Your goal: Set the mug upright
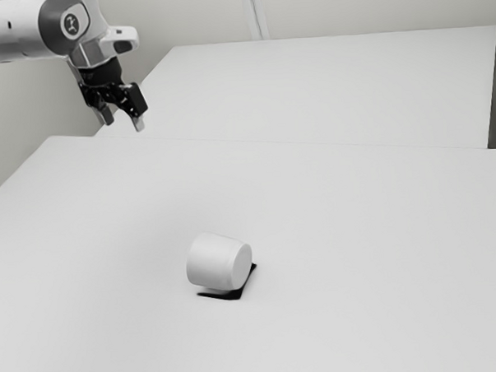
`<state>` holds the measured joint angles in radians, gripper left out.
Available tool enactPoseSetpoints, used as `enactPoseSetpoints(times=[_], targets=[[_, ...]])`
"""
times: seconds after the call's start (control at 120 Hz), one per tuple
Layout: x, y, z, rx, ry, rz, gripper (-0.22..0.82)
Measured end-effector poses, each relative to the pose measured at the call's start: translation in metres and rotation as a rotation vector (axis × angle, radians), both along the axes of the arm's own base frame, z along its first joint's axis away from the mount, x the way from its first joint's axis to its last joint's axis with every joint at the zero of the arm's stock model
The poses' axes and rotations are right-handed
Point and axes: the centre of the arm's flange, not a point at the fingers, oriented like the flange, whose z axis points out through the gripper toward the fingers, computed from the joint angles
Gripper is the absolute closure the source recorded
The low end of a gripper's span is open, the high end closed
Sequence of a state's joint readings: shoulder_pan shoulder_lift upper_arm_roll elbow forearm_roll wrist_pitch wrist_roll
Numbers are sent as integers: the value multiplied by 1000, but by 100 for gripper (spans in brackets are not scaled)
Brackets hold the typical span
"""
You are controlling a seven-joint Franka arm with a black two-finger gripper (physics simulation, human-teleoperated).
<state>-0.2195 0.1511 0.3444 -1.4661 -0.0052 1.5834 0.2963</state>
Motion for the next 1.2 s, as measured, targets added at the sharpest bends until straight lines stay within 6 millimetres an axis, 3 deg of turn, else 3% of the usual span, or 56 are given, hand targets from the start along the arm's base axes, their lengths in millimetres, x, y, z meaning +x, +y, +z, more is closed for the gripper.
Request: enactPoseSetpoints(times=[0.125,0.267,0.367,0.475,0.833,1.075,1.2], targets=[[-10,6,-1,-13,1,4,2],[-48,11,-10,-104,25,11,2],[-80,9,-31,-217,47,26,2],[-94,-5,-65,-359,94,49,2],[-101,-25,-156,-729,250,189,2],[-93,-16,-208,-845,309,254,2],[-91,-11,-223,-865,313,255,2]])
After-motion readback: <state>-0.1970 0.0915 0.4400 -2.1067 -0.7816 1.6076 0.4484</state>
